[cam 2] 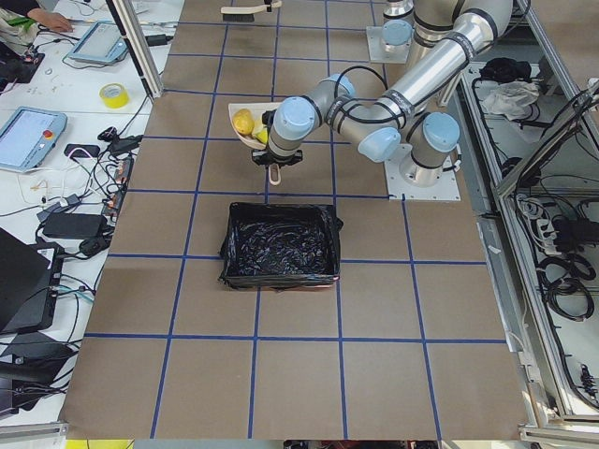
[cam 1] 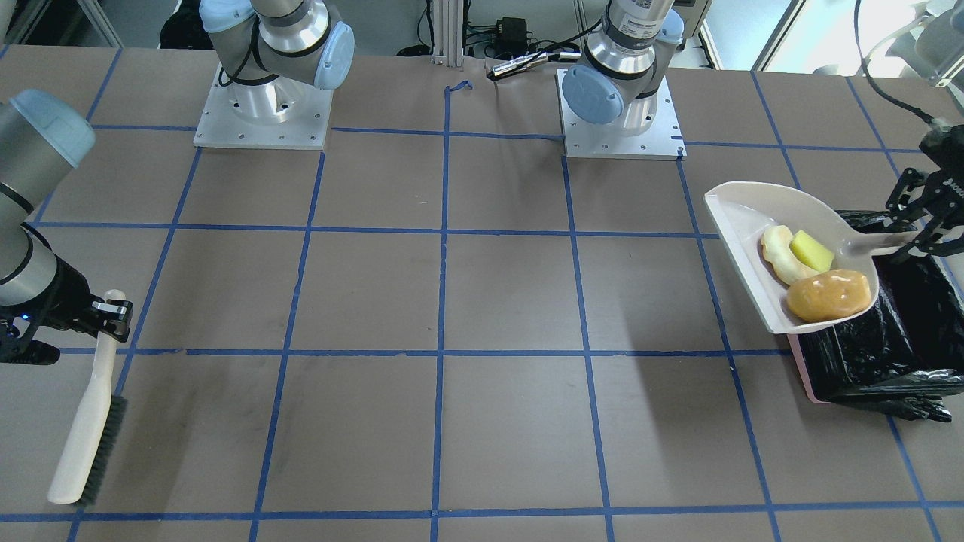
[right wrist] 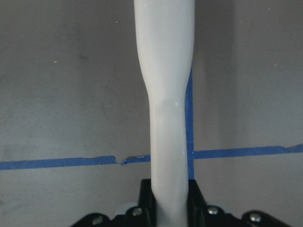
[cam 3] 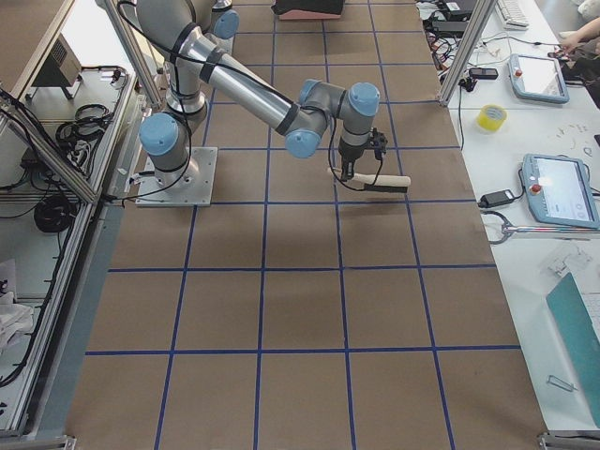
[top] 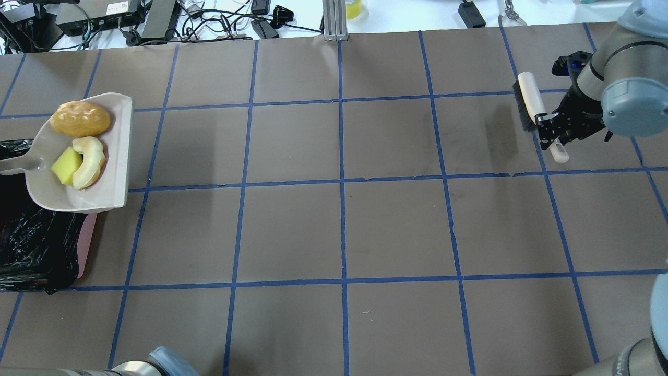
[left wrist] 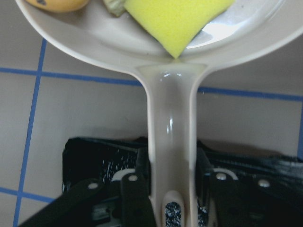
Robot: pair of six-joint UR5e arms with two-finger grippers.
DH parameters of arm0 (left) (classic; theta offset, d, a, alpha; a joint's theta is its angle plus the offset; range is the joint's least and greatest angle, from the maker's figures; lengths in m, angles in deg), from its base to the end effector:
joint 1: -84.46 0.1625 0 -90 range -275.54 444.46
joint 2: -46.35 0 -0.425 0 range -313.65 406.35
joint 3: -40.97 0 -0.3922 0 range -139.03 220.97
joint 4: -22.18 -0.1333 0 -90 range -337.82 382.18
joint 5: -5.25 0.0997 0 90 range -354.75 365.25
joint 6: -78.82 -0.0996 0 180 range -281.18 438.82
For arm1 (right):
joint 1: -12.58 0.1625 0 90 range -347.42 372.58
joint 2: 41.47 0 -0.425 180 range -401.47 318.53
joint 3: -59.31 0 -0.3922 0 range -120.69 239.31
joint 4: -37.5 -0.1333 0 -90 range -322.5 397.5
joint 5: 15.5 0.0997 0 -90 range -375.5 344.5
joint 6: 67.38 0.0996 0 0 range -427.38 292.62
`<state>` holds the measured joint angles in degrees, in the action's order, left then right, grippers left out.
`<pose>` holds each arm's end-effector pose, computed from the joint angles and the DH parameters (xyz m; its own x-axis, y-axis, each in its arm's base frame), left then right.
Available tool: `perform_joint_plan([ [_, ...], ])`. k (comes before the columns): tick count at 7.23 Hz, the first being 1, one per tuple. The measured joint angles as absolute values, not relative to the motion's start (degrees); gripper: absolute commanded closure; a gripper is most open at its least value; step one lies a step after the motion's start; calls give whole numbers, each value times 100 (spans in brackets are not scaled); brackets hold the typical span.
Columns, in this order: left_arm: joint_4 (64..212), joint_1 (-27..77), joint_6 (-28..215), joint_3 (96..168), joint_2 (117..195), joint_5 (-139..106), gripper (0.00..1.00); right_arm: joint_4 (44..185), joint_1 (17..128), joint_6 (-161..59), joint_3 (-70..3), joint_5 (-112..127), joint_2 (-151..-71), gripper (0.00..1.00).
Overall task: Sweep and dump trash into bin
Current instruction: 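Tip the dustpan over the black bag to dump the items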
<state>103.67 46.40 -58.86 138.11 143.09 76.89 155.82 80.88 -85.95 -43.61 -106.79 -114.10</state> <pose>0.3087 -0.4509 0.3870 -0.1123 0.9792 -0.1689 0.9579 0.0615 -0.2803 -0.0859 -0.5704 0.2674 -0.9985 0.0540 0.0104 0.0544 0.9977 0.0398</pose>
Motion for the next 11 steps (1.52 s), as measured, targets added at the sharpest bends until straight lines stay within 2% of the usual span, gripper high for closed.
perform_joint_plan([
  [4, 9624, 5192, -6588, 13085, 14858, 8957, 100, 16296, 7972, -8815, -4986, -10700, -11537, 100],
  [5, 9230, 5300, -6715, 13051, 14910, 9141, 100, 16334, 7969, -8905, -5003, -10695, -11534, 95],
  [6, 8854, 5379, -6817, 13065, 14921, 9345, 100, 16347, 7966, -8942, -5008, -10692, -11532, 85],
  [7, 8474, 5386, -6876, 13104, 14909, 9632, 100, 16349, 7965, -8948, -5010, -10691, -11526, 61],
  [8, 8130, 5297, -6994, 13133, 14899, 9965, 100, 16347, 7964, -8947, -5011, -10692, -11517, 57],
  [10, 7544, 4829, -7345, 13159, 14919, 10885, 100, 16333, 7961, -8959, -4999, -10701, -11494, 57],
  [11, 7232, 4554, -7553, 13194, 14952, 11399, 100, 16317, 7958, -8952, -4985, -10705, -11494, 46],
])
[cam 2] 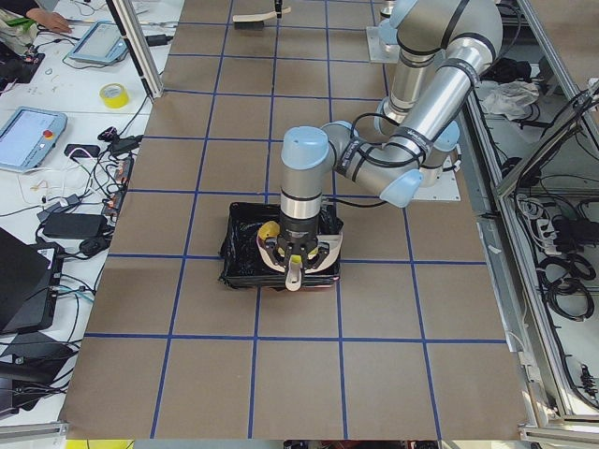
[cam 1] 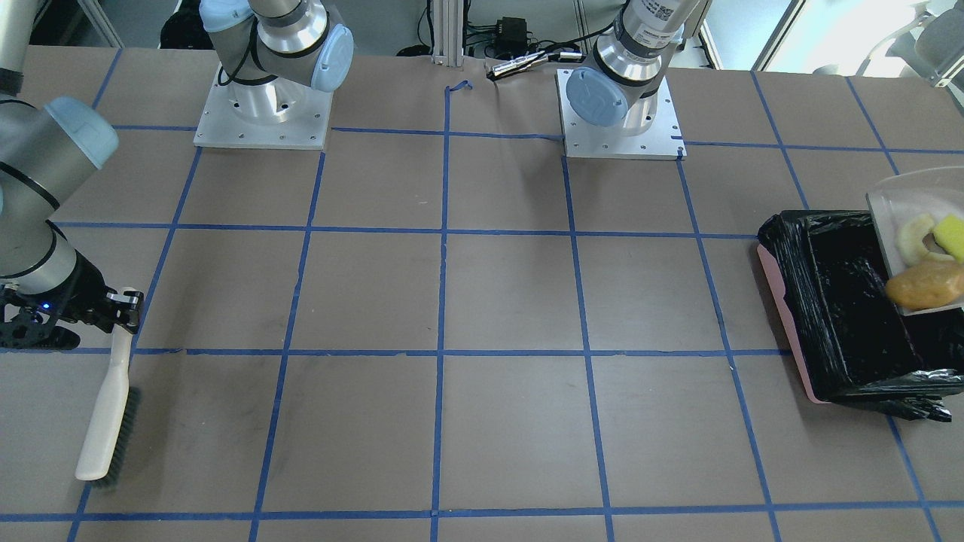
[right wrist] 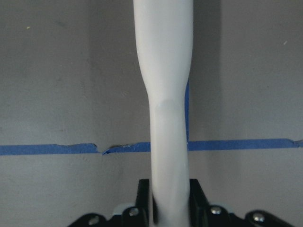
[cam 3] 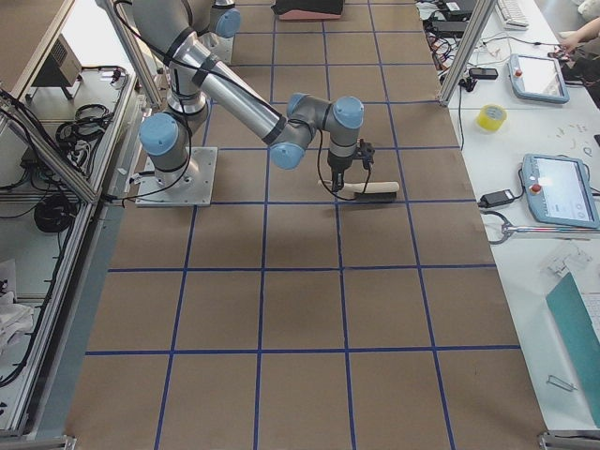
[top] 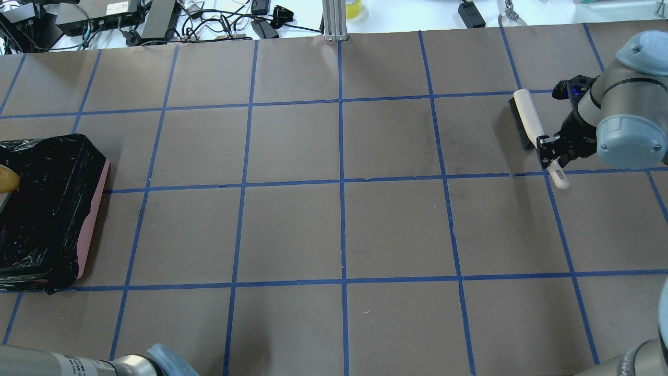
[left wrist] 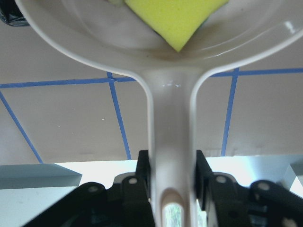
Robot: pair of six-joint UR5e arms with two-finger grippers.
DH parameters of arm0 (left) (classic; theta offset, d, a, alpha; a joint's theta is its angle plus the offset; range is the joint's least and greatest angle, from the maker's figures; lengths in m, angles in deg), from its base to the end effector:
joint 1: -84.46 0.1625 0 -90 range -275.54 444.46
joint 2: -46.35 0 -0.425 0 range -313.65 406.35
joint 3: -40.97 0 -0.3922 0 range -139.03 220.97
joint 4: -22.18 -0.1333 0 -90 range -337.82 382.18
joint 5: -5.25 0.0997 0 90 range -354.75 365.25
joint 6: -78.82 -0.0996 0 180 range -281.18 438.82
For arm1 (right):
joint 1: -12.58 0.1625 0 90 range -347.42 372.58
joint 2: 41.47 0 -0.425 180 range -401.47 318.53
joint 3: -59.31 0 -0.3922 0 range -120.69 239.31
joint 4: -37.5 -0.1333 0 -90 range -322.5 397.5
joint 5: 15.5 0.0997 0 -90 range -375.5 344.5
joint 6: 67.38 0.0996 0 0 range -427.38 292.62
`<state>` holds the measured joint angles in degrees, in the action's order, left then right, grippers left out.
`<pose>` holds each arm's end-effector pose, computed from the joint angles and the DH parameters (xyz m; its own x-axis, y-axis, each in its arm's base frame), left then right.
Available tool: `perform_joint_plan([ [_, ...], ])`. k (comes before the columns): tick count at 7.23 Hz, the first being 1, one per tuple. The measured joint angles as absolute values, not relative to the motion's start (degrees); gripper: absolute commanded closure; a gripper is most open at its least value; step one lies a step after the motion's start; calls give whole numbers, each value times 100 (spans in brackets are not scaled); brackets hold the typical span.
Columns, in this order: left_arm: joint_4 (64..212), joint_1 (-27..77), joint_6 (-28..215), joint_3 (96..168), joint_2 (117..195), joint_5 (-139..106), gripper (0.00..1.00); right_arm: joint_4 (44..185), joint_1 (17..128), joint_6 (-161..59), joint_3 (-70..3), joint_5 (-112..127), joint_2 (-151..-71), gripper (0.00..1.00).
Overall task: Sweep and dump trash into bin
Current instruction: 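Tip the dustpan over the black bag to dump the items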
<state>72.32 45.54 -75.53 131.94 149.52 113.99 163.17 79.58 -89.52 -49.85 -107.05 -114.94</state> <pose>0.4093 -0.4607 0.4388 0.1351 0.9881 0.0731 0.8424 -0.1534 0.5165 -0.0904 -0.5473 0.2415 -0.9996 0.0149 0.0249 0.0151 0.9998 0.0105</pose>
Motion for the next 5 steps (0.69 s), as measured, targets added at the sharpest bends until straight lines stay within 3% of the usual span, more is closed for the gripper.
perform_joint_plan([
  [5, 3649, 3523, -9283, 13949, 15074, 12237, 100, 16190, 7955, -8889, -4907, -10687, -11520, 38],
])
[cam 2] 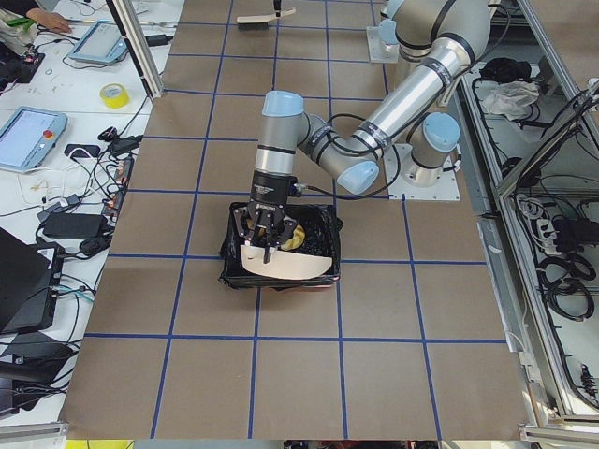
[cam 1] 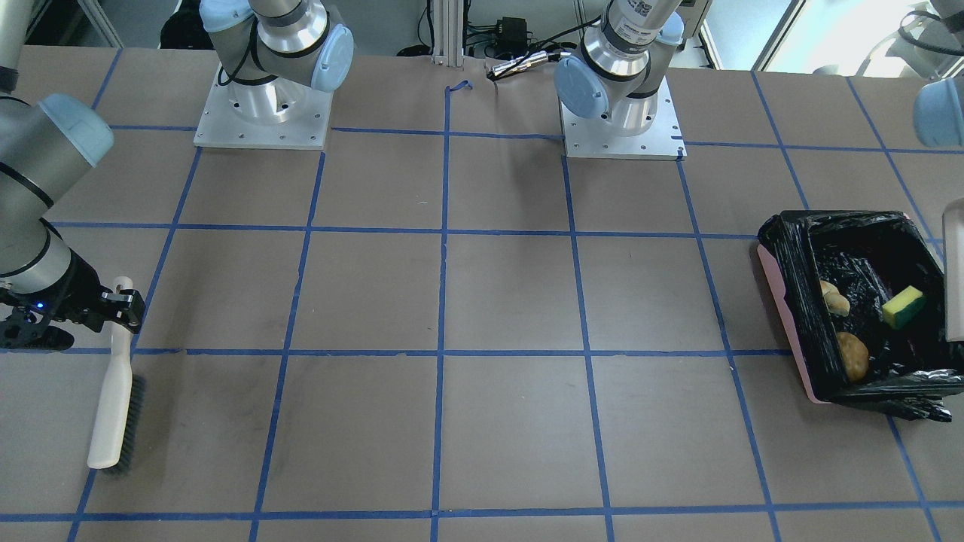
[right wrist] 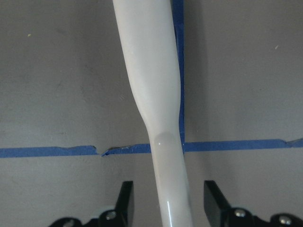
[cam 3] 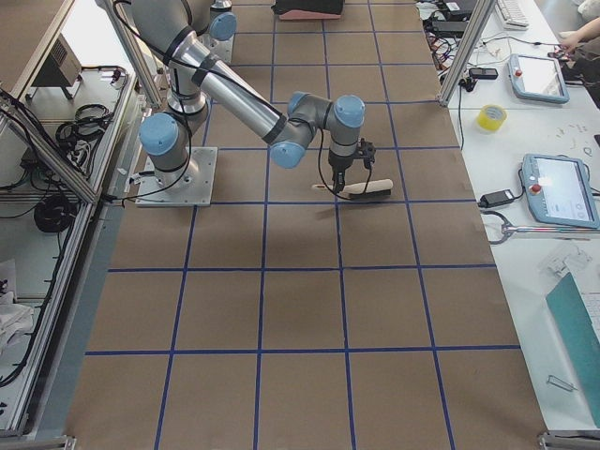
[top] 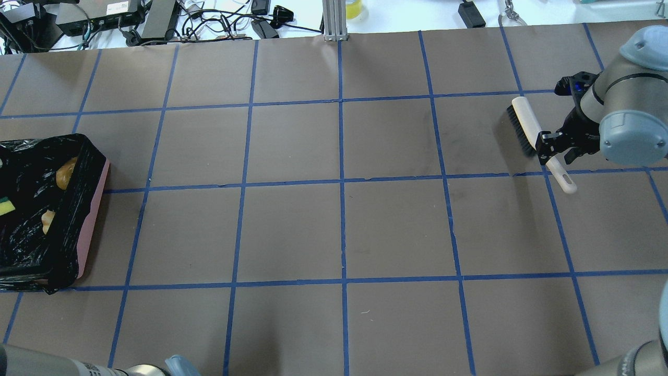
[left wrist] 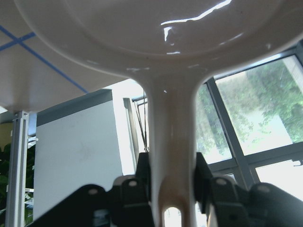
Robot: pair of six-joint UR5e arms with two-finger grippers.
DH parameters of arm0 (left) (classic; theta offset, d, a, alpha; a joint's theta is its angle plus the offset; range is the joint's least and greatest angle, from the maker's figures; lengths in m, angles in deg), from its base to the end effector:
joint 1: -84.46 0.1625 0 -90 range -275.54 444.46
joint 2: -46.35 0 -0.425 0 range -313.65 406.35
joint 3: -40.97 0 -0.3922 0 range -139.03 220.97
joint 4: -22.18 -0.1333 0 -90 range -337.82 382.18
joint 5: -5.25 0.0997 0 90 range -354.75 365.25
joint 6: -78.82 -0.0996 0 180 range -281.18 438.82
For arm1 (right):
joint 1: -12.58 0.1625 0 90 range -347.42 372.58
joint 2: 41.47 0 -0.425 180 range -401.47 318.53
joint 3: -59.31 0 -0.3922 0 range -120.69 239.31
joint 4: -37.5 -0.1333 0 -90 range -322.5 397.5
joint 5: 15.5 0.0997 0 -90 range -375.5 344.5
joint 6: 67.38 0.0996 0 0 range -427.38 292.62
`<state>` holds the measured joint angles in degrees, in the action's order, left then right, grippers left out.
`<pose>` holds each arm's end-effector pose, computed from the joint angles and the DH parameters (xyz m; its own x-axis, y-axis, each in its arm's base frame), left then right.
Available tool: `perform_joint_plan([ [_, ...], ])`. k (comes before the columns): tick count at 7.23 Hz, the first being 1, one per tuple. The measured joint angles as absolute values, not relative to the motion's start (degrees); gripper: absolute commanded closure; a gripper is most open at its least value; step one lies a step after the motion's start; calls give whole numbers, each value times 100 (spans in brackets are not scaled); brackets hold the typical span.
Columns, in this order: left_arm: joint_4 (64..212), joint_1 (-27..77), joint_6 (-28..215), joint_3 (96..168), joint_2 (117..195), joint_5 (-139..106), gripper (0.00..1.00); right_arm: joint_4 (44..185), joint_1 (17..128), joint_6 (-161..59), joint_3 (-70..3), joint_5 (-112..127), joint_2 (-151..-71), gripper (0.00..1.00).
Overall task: Sweep and dump trash into bin
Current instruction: 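Tip the dustpan over the black bag to dump the items, then set the dustpan back on the table while right gripper releases the brush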
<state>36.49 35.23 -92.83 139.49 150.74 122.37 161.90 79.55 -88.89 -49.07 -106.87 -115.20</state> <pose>0.3238 -0.5101 0.4473 0.3750 0.9136 0.1572 0.4543 -0.3289 0.8279 -0.0912 -0.5491 0.2475 -0.9994 0.0263 0.0206 0.0266 0.9996 0.0128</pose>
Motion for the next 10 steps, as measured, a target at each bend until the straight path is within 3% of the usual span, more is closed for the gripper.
perform_joint_plan([
  [6, 2577, 2233, -7435, 13982, 15058, 10562, 100, 15817, 7969, -8287, -4943, -10606, -11547, 33],
  [10, 4163, 1470, -5692, 13650, 15500, 9106, 100, 15739, 8005, -7800, -4867, -10560, -11583, 26],
])
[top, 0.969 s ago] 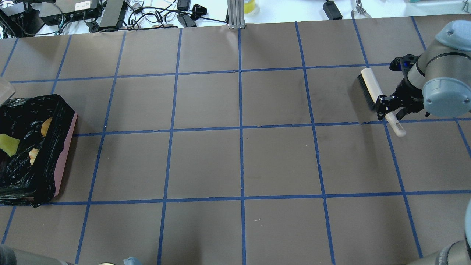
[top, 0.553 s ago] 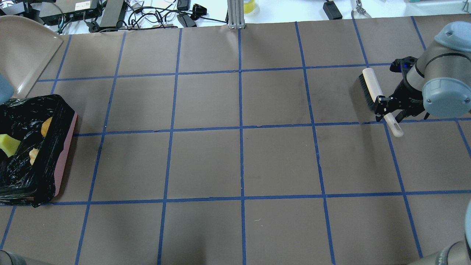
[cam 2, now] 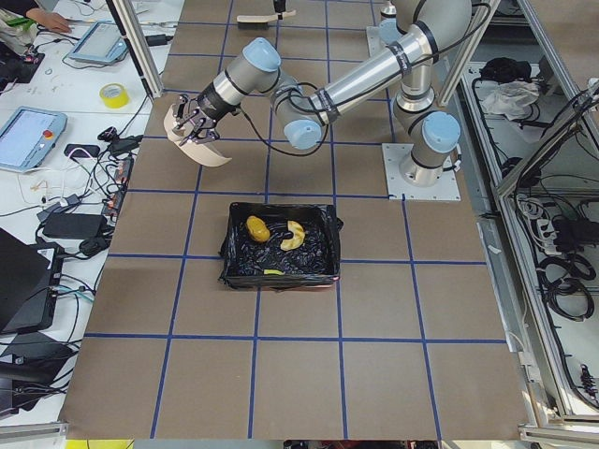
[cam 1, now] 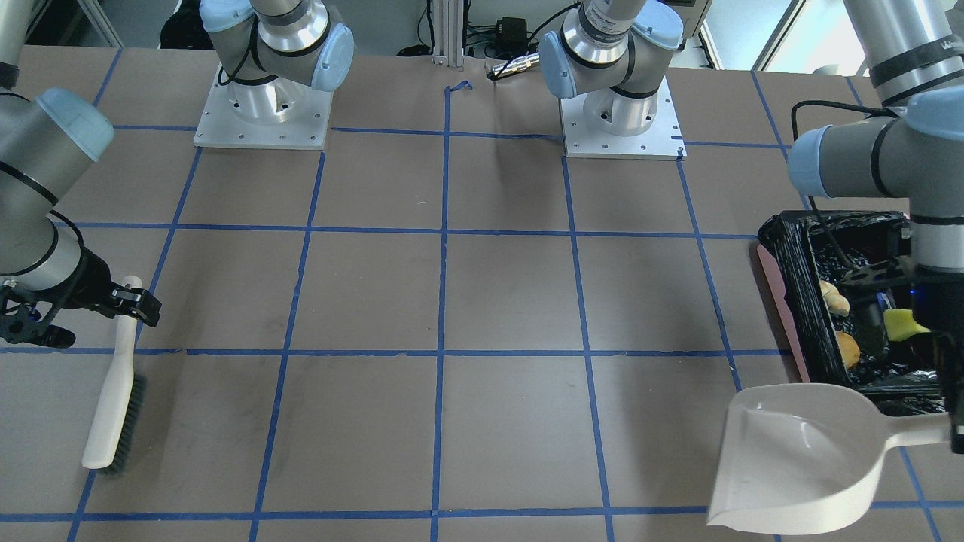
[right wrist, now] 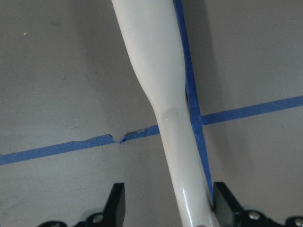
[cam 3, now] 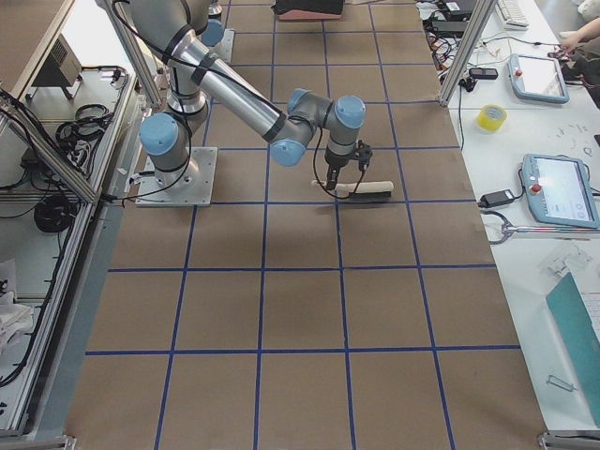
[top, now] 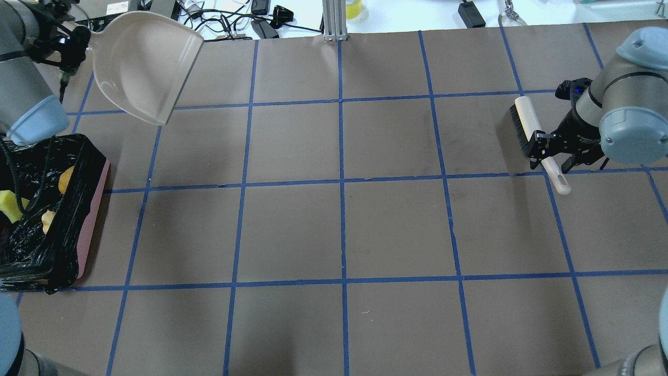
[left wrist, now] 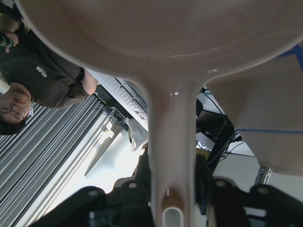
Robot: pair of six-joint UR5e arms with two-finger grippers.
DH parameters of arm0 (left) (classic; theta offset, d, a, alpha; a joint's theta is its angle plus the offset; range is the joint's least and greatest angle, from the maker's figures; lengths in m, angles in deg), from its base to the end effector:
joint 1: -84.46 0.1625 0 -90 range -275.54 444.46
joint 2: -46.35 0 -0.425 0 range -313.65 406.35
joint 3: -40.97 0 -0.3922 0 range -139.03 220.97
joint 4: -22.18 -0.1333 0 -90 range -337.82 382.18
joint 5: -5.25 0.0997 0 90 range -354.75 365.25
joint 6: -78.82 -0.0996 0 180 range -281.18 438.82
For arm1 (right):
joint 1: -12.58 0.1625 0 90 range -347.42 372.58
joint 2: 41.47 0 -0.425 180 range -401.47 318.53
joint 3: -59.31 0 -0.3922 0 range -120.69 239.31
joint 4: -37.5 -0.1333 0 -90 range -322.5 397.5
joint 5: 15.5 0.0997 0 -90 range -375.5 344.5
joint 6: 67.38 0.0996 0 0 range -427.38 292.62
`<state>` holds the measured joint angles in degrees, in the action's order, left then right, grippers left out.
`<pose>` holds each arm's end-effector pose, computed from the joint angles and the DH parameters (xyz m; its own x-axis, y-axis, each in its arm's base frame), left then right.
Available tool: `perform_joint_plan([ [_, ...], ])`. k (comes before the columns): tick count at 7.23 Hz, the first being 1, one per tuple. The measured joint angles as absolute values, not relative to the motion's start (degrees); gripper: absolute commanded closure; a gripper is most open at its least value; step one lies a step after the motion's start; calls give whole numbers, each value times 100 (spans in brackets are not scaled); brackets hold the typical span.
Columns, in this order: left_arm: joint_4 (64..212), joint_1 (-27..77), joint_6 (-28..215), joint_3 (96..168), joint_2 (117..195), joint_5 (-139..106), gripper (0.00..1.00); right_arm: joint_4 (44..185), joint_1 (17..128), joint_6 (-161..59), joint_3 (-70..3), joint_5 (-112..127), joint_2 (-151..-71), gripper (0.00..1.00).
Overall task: Sweep and dump trash into bin
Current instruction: 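Set the dustpan back on the table while right gripper releases the brush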
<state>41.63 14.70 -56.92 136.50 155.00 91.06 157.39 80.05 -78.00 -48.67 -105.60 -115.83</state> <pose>0.0876 -0.6439 0.4082 0.5167 0.6634 -0.5413 0.8368 -0.2575 0.4832 -0.0817 -0.5444 0.2487 -0.9784 0.2066 -0.0103 0.2056 0.9765 0.0643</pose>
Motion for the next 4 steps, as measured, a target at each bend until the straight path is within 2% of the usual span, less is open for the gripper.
perform_joint_plan([
  [2, 5859, 1098, -4458, 13082, 15904, 9013, 100, 15269, 8043, -7761, -4449, -10593, -11594, 26],
  [4, 6966, 974, -3763, 12944, 16264, 8905, 100, 13966, 8264, -7749, -3296, -10609, -11599, 24],
])
